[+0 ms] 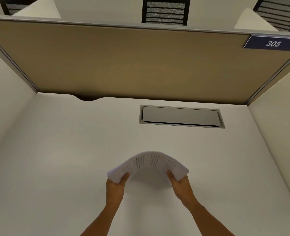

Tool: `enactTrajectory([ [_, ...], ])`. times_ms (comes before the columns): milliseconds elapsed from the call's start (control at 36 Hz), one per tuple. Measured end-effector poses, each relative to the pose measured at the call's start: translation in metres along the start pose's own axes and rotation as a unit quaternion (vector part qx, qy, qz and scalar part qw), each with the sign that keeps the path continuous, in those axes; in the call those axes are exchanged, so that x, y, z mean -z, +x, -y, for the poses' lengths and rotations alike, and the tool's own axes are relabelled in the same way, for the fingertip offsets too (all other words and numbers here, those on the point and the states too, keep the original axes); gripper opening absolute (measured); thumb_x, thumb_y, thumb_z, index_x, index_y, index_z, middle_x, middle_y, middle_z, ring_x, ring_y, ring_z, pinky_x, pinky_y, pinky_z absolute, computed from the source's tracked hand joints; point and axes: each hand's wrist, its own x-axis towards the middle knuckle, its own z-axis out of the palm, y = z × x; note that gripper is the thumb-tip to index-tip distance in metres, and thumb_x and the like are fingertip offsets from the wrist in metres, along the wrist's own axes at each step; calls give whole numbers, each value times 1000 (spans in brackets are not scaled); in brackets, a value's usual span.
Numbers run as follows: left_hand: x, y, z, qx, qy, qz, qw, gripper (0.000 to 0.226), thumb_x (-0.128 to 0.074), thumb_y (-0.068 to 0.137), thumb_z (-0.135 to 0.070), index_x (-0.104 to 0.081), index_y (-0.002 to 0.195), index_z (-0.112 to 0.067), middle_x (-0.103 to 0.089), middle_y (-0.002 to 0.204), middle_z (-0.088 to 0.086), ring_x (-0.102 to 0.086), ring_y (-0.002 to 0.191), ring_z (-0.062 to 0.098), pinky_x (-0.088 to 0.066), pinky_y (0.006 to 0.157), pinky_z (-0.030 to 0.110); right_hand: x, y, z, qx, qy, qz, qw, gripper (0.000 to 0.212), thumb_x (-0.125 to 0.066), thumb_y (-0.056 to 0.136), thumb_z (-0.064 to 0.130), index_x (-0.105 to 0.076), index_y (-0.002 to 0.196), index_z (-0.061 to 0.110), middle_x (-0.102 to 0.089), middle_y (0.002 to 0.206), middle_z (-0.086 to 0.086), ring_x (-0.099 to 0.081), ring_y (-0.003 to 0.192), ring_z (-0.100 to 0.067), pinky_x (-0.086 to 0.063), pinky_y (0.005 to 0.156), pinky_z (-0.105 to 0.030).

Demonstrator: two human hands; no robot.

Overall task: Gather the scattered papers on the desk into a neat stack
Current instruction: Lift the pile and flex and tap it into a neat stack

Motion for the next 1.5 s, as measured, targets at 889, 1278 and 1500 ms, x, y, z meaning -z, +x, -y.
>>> enactTrajectory([
  [889, 29, 34, -17, 64, 24, 50, 996, 32, -77, 80, -12, -64, 107, -23, -73, 98, -2, -69, 93, 22, -59, 67, 24, 36, 36, 66, 41, -286, 187, 939, 14, -48, 102, 35, -63, 101, 33, -69, 88, 5, -70, 77, -13, -57, 64, -24],
  [1278, 34, 25, -108, -149, 224, 78, 960, 117, -84, 55, -56, -12, 147, -47, -15, 157, -15, -21, 140, 9, -32, 110, 49, 52, 22, 171, 111, -432, 308, 840, 21, -48, 96, 33, -67, 103, 35, -69, 96, 14, -71, 84, -11, -59, 70, -23],
  [1500, -1, 10, -153, -236, 305, 310, 869, 76, -71, 72, -60, -34, 138, -54, -26, 155, -24, -30, 142, 5, -30, 113, 42, 32, -1, 204, 151, -573, 324, 737, 28, -44, 98, 28, -70, 110, 26, -71, 98, 3, -68, 83, -13, -51, 67, -21],
])
